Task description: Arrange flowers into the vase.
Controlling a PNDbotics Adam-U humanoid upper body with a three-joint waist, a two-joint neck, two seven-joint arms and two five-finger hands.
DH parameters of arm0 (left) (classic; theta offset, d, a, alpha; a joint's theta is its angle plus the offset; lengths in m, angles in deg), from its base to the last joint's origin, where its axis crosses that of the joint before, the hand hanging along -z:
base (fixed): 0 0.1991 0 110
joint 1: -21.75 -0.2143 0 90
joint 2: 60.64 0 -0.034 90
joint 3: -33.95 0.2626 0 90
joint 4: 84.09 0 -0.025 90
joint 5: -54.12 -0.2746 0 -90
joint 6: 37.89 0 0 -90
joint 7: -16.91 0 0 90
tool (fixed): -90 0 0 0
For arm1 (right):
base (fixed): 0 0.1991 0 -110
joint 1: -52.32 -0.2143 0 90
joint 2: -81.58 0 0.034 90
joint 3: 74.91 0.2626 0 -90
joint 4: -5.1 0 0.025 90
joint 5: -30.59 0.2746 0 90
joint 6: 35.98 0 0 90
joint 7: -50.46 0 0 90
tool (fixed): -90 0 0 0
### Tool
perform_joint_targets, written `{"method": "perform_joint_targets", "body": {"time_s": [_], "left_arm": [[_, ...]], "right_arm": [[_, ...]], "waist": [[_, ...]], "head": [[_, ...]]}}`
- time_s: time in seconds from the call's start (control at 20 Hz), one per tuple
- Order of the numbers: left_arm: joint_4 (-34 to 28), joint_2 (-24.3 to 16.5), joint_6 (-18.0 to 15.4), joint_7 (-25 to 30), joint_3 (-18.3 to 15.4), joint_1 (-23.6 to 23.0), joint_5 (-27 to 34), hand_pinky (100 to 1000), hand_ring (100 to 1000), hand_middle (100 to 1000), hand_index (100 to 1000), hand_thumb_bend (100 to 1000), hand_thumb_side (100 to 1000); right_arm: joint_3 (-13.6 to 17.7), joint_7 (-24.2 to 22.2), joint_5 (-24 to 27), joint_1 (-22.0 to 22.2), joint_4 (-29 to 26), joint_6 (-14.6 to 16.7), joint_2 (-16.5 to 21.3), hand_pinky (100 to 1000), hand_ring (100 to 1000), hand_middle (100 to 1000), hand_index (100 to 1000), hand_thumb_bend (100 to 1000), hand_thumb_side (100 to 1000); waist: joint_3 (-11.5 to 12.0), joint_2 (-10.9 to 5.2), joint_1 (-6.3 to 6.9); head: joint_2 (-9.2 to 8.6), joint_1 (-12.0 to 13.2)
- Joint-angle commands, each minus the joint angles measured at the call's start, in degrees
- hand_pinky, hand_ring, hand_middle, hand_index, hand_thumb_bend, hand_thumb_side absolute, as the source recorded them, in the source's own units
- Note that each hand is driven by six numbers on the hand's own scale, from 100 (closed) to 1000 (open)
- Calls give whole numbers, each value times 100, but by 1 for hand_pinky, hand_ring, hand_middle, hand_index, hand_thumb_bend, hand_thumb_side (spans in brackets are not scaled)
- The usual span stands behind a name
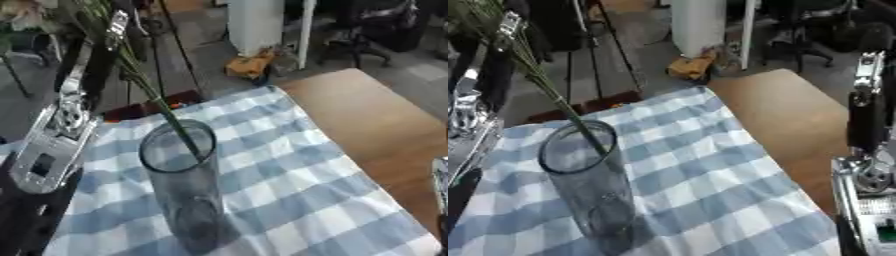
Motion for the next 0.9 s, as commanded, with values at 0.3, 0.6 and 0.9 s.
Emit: {"method": "perform_joint_targets", "body": {"time_s": [0.3, 0.6, 0.9], "left_arm": [[-49, -332, 87, 235, 70, 118, -145, 100, 403, 371, 290, 100, 951], [-59, -462, 184, 388, 136, 105, -273, 100, 403, 371, 285, 100, 941], [-78, -539, 265, 686, 200, 156, -484, 100, 405, 375, 283, 100, 936]], "right_arm": [[19, 31, -71, -42, -89, -21, 93, 825, 832, 531, 812, 100, 750], [23, 47, -78, -32, -89, -30, 97, 825, 832, 531, 811, 100, 751], [28, 47, -93, -15, -89, -55, 90, 826, 835, 529, 811, 100, 758]], "waist": [[28, -126, -23], [32, -135, -22], [28, -142, -14]], "head": [[-35, -19], [-41, -20], [-47, -12]]}}
